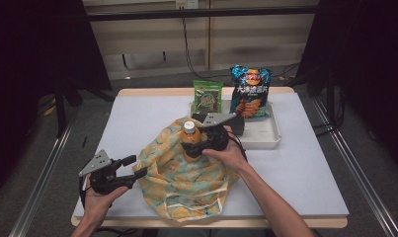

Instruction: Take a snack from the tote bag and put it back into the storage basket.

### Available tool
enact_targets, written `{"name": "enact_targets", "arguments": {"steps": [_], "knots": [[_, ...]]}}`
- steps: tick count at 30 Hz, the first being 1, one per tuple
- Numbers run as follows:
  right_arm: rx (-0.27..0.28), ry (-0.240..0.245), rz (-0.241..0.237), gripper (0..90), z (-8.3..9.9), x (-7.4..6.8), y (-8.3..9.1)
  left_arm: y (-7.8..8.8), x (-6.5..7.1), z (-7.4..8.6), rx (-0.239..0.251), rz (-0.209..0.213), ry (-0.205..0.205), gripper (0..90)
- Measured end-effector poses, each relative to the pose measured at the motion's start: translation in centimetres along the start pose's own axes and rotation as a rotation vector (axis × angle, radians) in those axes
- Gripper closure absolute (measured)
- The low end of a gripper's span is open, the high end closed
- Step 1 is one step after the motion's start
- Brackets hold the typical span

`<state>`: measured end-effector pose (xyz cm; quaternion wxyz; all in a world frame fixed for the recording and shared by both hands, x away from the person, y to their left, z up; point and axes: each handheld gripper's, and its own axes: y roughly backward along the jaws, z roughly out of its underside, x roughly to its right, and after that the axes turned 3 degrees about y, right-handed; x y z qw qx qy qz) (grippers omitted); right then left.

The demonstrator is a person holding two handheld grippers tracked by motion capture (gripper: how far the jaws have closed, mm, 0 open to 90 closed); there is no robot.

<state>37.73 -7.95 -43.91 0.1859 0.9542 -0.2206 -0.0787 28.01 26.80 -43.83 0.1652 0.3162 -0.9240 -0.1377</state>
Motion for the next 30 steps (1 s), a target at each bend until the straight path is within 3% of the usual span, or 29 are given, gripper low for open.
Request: {"name": "enact_targets", "arguments": {"steps": [1,3,12,15,18,24,27,29,30], "knots": [[-0.002,-0.002,-0.004,30.4,0.0,0.1,0.0,-0.1,-0.1,-0.1,-0.001,-0.012,0.003,33.5],[-0.009,-0.004,-0.002,30.7,0.0,0.1,0.1,-0.3,-0.3,-0.2,0.007,0.007,0.022,33.5],[-0.003,-0.046,0.012,31.0,-0.5,-0.1,1.3,-2.1,0.6,-1.7,-0.01,0.03,-0.044,31.6],[-0.004,-0.034,0.017,31.0,-1.0,-0.5,2.0,-3.1,0.7,-2.3,-0.026,0.034,-0.067,31.1],[-0.003,-0.036,0.019,31.1,-1.5,-0.8,2.9,-4.8,0.2,-2.7,-0.044,0.046,-0.04,31.2],[0.016,-0.033,0.047,31.1,-2.2,-1.1,4.5,-7.4,-1.0,-3.0,-0.085,0.017,-0.075,30.6],[0.022,-0.039,0.05,31.1,-2.2,-1.0,4.9,-8.0,-1.4,-2.8,-0.1,0.012,-0.067,30.1],[0.024,-0.044,0.058,31.1,-2.2,-1.1,5.2,-8.2,-1.4,-2.6,-0.117,0.007,-0.065,34.1],[0.028,-0.046,0.058,31.1,-2.2,-1.1,5.3,-8.3,-1.4,-2.6,-0.129,0.0,-0.071,41.9]]}}
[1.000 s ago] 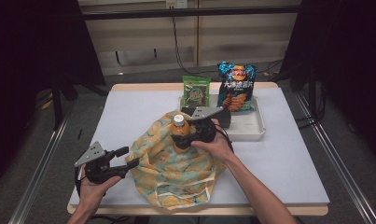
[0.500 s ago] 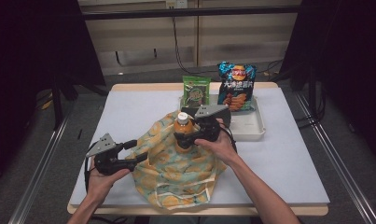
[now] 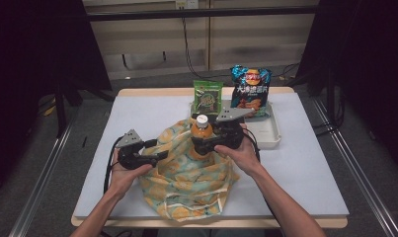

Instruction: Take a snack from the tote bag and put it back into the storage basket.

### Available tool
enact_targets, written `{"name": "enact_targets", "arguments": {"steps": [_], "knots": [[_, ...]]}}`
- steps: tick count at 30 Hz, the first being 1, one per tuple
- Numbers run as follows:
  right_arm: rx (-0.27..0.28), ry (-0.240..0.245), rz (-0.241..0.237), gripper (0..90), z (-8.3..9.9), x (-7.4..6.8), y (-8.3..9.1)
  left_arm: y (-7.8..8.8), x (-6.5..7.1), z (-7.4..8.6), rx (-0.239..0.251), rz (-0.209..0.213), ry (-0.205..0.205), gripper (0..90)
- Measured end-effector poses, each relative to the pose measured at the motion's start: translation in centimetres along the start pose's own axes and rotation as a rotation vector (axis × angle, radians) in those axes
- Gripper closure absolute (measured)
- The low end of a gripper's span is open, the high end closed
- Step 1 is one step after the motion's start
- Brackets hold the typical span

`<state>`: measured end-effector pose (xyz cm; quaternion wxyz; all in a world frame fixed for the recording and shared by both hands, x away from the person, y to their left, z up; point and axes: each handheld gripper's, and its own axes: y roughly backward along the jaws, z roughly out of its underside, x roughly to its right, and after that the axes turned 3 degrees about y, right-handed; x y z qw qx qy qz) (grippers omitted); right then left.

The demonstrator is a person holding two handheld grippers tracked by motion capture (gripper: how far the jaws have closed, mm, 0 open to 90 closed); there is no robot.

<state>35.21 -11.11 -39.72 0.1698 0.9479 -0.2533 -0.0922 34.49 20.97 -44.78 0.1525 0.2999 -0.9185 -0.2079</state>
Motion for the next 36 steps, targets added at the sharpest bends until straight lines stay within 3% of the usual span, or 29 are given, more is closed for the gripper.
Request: {"name": "enact_targets", "arguments": {"steps": [3,5,12,20,24,27,31,36], "knots": [[0.013,-0.006,0.005,31.1,-0.3,0.0,0.5,0.1,0.0,0.3,-0.018,0.035,-0.007,80.2],[0.02,-0.003,0.021,31.1,-0.7,0.0,1.0,0.3,-0.1,0.4,-0.024,0.044,-0.008,89.5],[0.038,0.0,0.041,31.1,-2.0,0.3,3.1,1.8,0.1,1.6,-0.049,0.05,-0.008,90.0],[0.088,-0.014,0.107,31.1,-2.7,1.1,6.2,2.8,0.3,2.4,-0.066,0.048,-0.008,90.0],[0.081,-0.016,0.143,31.1,-2.3,1.5,7.4,3.5,0.3,3.0,-0.073,0.053,-0.013,90.0],[0.084,-0.025,0.162,31.1,-1.8,2.0,8.1,4.1,0.5,3.1,-0.036,0.049,0.01,90.0],[0.095,-0.039,0.191,31.2,-1.0,2.5,8.8,4.2,0.5,3.0,-0.035,0.05,0.005,90.0],[0.095,-0.06,0.222,31.2,0.0,3.1,9.6,5.2,-0.2,3.5,-0.018,0.022,0.028,90.0]]}}
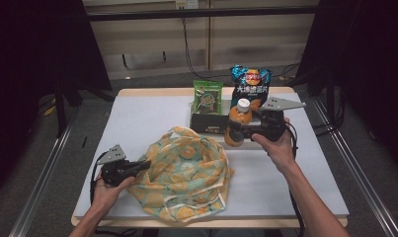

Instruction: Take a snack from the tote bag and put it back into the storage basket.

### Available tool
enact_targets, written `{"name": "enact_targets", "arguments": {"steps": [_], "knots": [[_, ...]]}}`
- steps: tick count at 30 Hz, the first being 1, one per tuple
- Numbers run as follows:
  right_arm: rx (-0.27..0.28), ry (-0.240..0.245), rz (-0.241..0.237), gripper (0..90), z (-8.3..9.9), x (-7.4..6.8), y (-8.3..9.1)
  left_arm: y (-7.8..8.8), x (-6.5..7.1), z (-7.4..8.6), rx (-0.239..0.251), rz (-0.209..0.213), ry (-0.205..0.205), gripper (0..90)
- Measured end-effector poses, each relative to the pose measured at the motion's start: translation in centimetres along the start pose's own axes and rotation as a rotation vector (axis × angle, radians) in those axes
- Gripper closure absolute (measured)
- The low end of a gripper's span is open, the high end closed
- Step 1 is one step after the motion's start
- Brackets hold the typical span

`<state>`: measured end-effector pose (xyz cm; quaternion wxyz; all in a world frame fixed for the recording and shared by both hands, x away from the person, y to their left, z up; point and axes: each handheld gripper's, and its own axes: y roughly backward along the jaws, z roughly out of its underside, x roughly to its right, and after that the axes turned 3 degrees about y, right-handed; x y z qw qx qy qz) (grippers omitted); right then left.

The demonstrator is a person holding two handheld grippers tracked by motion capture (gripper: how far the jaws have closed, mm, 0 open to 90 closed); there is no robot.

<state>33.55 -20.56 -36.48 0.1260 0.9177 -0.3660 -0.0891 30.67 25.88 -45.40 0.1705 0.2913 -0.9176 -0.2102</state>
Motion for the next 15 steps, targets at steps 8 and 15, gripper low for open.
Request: {"name": "enact_targets", "arguments": {"steps": [8,15], "knots": [[-0.003,-0.01,0.044,31.2,0.7,1.2,1.1,1.4,-1.2,0.0,0.058,-0.046,0.045,90.0],[-0.015,-0.006,0.07,31.2,1.2,2.0,1.8,2.3,-1.6,0.8,0.056,-0.06,0.054,90.0]]}}
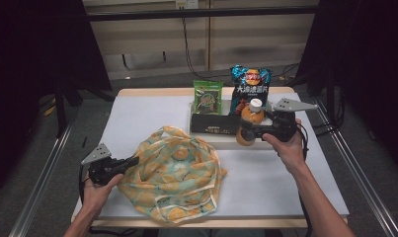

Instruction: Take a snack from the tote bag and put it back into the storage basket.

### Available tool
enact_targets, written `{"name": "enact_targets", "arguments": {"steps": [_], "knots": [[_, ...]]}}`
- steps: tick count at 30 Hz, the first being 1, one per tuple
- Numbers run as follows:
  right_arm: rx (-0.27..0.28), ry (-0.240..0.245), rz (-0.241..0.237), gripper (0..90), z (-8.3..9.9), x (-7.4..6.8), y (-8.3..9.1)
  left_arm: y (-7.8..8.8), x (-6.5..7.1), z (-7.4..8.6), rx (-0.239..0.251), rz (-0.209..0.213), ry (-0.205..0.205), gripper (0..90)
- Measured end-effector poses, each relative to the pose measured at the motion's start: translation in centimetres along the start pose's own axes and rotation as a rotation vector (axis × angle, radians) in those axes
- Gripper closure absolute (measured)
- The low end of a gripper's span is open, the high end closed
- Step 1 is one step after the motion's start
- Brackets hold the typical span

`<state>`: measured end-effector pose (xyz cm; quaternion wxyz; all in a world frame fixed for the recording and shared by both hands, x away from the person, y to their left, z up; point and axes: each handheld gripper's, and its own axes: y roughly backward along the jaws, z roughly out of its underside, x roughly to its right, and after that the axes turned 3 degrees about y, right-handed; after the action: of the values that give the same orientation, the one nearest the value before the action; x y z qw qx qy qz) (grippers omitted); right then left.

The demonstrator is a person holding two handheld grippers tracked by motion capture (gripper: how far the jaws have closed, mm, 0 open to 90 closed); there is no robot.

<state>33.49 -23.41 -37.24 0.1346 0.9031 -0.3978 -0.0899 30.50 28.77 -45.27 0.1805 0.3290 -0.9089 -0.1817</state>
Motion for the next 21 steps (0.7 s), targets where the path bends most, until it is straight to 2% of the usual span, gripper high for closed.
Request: {"name": "enact_targets", "arguments": {"steps": [6,13,15,19,21], "knots": [[0.002,-0.018,0.038,31.2,0.6,1.1,0.5,0.9,-0.5,0.3,0.03,-0.008,0.027,90.0],[0.009,-0.032,0.07,31.2,1.1,2.4,1.0,1.5,-0.8,0.2,0.04,-0.021,0.027,90.0],[0.013,-0.036,0.076,31.2,1.1,2.9,1.0,1.7,-1.0,0.2,0.05,-0.024,0.038,89.0],[0.018,-0.047,0.083,31.2,1.2,3.7,0.9,1.6,-1.0,-0.1,0.059,-0.039,0.045,78.3],[0.017,-0.049,0.087,31.2,1.3,4.1,0.8,1.6,-0.6,-0.4,0.058,-0.04,0.039,69.3]]}}
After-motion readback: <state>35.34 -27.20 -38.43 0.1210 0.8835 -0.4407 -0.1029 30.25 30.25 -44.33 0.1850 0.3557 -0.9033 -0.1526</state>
